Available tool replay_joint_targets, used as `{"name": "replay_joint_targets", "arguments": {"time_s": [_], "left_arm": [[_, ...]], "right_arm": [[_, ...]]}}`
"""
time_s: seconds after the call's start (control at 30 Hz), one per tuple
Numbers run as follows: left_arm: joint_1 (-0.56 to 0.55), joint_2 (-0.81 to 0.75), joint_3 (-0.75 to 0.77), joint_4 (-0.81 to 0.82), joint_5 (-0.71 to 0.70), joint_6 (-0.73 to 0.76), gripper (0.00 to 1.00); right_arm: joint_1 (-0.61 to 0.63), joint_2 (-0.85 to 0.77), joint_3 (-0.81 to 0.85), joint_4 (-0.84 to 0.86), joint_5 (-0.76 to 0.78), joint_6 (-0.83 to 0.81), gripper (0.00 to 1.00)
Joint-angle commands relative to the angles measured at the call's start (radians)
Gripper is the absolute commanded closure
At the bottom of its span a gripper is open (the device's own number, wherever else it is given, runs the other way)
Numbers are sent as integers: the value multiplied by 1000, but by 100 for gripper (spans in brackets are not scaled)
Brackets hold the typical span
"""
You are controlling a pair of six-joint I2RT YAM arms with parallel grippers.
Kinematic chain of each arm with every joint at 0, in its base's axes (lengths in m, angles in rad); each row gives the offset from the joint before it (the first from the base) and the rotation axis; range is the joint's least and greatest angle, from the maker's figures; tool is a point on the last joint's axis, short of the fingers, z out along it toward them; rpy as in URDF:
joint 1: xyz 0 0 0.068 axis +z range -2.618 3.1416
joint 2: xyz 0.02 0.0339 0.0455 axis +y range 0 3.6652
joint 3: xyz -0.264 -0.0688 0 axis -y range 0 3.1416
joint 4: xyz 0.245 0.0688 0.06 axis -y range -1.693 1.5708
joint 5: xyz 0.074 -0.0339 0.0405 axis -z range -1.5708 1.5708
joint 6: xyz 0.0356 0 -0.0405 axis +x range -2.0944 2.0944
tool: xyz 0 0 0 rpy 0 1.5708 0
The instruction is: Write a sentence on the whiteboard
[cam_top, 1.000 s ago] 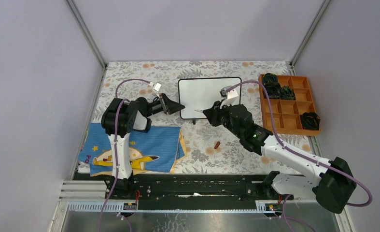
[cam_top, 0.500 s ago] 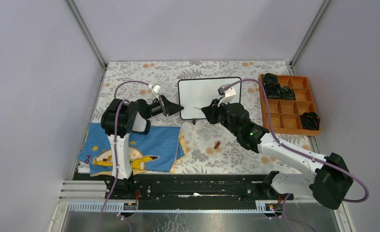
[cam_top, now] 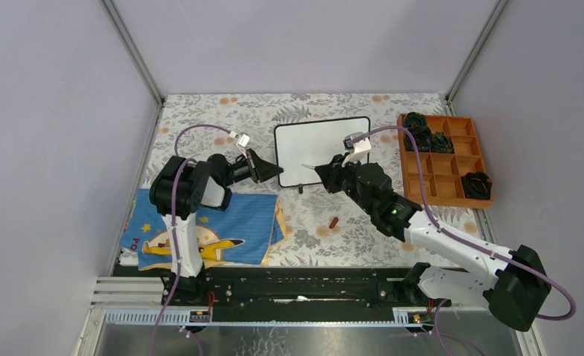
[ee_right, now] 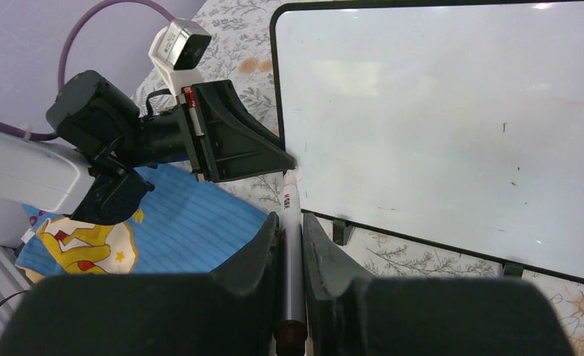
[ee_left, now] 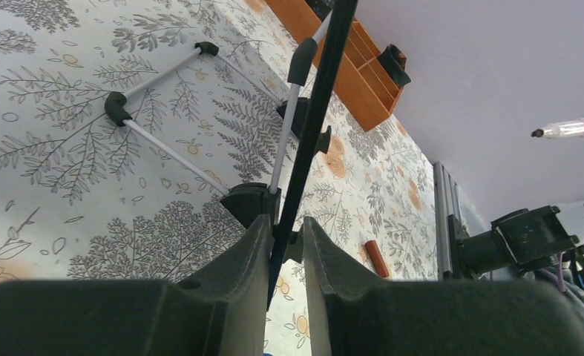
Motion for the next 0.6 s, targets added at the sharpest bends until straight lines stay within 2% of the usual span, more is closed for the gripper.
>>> {"name": "replay_joint_targets", "arguments": {"time_s": [0.0,0.1,0.2,0.3,0.47,0.57], "left_arm": [[-32,-60,-19,-81,-12,121,71],[-34,-65,-22,-94,-20,131,65],[-33,-62,-20,-87,-26,119,50],[-27,-56,-20,-47,-37,88,42],[-7,-16,12,118,-37,-54,39],[-6,-3,37,147,-25,-85,40]], "right_arm": [[11,-31,-13,50,36,-5,100],[11,-38,-18,49,35,-5,100],[10,-45,-17,41,37,-9,100],[10,-55,-16,32,41,-14,100],[10,-45,-11,36,51,-24,100],[11,-21,-4,54,53,-24,100]]}}
